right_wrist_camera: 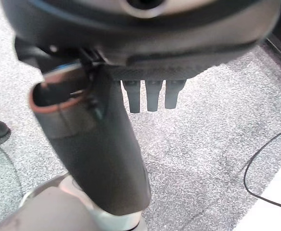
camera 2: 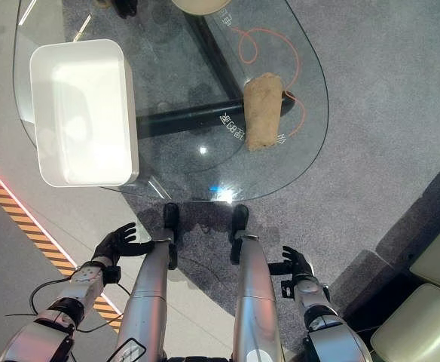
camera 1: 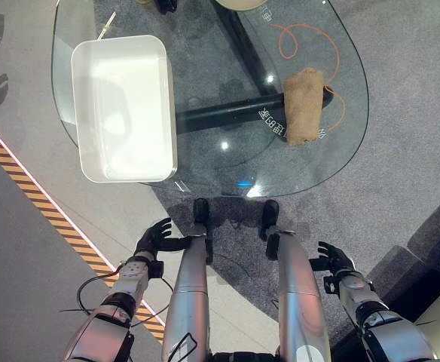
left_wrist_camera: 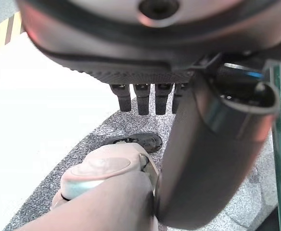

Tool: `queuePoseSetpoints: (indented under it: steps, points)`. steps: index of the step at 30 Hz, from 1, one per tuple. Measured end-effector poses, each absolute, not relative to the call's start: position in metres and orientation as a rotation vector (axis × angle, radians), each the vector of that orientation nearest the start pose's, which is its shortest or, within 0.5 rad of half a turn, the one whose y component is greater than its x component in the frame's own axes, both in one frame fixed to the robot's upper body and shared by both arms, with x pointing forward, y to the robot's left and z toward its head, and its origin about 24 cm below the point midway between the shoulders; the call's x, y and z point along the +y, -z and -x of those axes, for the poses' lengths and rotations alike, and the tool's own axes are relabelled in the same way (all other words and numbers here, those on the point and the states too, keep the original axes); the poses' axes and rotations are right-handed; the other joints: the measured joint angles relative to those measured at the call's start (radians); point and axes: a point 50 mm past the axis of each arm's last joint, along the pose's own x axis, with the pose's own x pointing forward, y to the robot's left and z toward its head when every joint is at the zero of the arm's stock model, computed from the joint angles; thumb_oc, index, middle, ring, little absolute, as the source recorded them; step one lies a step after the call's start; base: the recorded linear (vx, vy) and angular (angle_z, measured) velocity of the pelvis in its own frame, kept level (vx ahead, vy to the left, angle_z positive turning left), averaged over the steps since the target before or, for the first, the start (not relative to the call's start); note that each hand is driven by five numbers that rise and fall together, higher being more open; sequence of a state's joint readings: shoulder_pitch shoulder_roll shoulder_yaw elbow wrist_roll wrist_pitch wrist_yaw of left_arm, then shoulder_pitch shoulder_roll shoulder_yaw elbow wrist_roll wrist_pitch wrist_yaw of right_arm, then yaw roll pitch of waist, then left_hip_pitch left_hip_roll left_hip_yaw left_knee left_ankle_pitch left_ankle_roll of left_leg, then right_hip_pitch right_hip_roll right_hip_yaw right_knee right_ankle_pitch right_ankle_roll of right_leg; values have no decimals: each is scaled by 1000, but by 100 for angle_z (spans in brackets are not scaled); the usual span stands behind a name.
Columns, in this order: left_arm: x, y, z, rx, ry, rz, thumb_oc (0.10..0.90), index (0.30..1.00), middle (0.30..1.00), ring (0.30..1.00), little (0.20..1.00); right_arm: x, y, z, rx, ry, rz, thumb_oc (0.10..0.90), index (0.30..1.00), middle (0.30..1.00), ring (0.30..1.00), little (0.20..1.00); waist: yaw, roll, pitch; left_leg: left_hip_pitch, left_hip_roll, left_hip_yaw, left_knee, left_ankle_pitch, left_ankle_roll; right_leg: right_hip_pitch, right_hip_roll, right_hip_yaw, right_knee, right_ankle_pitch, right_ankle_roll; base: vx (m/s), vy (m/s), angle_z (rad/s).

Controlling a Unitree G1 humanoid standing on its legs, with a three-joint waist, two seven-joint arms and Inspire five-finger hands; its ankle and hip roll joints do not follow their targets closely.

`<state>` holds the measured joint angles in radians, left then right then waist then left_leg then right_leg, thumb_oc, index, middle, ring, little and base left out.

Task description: Wipe the table with a cloth and put it in the basket.

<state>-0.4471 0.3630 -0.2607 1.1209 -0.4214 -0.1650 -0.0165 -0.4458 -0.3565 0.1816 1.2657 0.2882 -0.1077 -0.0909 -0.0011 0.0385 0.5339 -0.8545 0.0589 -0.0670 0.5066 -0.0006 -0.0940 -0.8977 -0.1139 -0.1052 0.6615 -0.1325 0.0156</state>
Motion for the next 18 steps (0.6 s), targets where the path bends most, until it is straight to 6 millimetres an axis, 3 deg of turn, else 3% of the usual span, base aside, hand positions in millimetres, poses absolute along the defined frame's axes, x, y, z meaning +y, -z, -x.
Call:
queuePoseSetpoints:
  steps: [10,15,18]
  points:
    - [237,49,-287,513,-84,-117,800,900,900,900,900,-267,56,-270,539,415,156,800,900,900,900,900,2,-1,1,3,-1,0,2,0,0,2,-1,0,11,0,0,12,-7,1]
    - [238,51,-285,522,-89,-118,800,900,900,900,900,-266,9,-302,278,528,101,800,900,900,900,900,0,-5,3,19,-1,0,2,0,0,18,-1,-1,14,-1,-2,0,0,0]
    - [236,52,-284,527,-83,-124,800,900,900,900,900,-266,-36,-321,69,594,95,800,900,900,900,900,0,-7,4,29,-2,0,2,0,0,30,-2,-1,12,-1,-3,0,0,0]
